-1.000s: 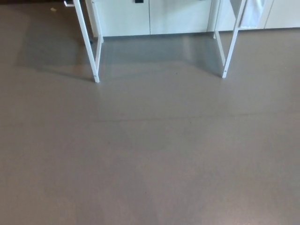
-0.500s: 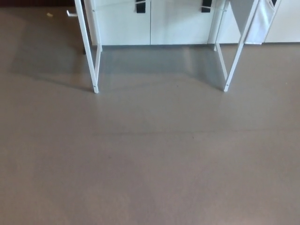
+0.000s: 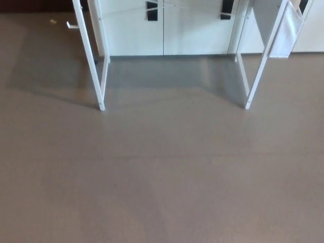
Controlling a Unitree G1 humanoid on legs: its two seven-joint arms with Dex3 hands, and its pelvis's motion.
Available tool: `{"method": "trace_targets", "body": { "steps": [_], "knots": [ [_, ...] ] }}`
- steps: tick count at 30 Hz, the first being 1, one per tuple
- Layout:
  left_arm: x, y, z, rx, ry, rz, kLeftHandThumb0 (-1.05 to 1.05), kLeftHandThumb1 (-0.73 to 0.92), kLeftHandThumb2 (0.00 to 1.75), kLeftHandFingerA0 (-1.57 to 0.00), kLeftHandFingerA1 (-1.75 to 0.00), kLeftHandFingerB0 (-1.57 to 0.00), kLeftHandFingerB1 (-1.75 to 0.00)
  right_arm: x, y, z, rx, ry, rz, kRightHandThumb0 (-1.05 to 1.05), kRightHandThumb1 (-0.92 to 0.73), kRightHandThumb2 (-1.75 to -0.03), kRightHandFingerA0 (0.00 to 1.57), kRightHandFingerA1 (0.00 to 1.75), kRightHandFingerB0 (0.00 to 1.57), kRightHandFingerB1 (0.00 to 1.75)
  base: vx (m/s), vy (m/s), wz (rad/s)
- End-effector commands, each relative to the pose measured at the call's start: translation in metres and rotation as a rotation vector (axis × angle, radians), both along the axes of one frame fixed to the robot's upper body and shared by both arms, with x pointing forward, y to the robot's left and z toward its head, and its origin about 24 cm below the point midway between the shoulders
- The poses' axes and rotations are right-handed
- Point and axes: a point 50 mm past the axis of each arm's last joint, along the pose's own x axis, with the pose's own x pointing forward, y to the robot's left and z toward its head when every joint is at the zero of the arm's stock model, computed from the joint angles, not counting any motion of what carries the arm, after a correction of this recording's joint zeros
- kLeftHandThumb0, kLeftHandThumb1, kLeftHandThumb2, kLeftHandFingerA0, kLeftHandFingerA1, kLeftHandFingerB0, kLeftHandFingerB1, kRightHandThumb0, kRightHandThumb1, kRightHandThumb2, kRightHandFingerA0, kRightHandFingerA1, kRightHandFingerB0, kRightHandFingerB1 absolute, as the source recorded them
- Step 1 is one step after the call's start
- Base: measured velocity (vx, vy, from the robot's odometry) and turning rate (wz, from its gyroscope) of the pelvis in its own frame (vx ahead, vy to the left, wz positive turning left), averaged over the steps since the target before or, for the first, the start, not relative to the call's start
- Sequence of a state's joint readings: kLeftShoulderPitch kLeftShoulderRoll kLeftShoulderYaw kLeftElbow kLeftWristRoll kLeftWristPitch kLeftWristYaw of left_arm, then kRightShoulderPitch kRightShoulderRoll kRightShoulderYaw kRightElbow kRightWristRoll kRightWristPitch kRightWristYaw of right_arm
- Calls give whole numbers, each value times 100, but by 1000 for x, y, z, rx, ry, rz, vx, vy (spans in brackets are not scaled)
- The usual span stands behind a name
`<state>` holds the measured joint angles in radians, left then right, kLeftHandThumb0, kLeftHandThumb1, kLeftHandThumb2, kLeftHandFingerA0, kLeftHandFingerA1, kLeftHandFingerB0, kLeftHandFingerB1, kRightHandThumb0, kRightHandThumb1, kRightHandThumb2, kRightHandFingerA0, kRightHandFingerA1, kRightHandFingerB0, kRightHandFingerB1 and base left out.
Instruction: The robot walks towards a desk on which a shovel is kept on the left hand side and a container is kept on the right hand side. The robot picks up the shovel using its left hand and places it in the container.
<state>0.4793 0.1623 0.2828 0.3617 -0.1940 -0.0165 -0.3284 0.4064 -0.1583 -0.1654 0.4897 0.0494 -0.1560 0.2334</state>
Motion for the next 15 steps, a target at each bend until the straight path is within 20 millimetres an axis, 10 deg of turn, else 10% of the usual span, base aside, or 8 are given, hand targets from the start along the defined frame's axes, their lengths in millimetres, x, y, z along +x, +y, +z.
{"method": "trace_targets", "body": {
  "steps": [1,3,4,5,6,15],
  "knots": [
    [12,12,6,74,-32,14,-38,67,61,-26,-32,-23,-29,3,-4,3,0,-51,-24,-12,-49,-54,66,62,44,50,148,194,-64],
    [16,13,8,70,-45,4,-40,66,61,-26,-32,-22,-29,4,-3,4,-3,-58,-14,-13,-49,-54,66,62,45,50,196,194,-34],
    [19,12,9,44,-50,5,-23,53,101,-9,-52,-9,-50,5,-3,4,-12,-58,-11,-13,-49,-54,68,62,45,49,241,169,6],
    [20,12,10,45,-52,5,-23,53,101,-9,-52,-9,-50,6,-3,5,-12,-60,-11,-13,-49,-54,68,62,45,49,212,156,-5],
    [21,12,10,38,-50,11,-38,67,61,-23,-32,-19,-28,7,-3,5,-10,-59,-16,-12,-50,-54,68,62,45,49,212,110,-3],
    [23,11,9,20,-47,40,-36,68,61,-26,-32,-20,-28,14,-2,7,-15,-64,-2,-13,-50,-54,68,61,45,49,311,-35,16]
  ]
}}
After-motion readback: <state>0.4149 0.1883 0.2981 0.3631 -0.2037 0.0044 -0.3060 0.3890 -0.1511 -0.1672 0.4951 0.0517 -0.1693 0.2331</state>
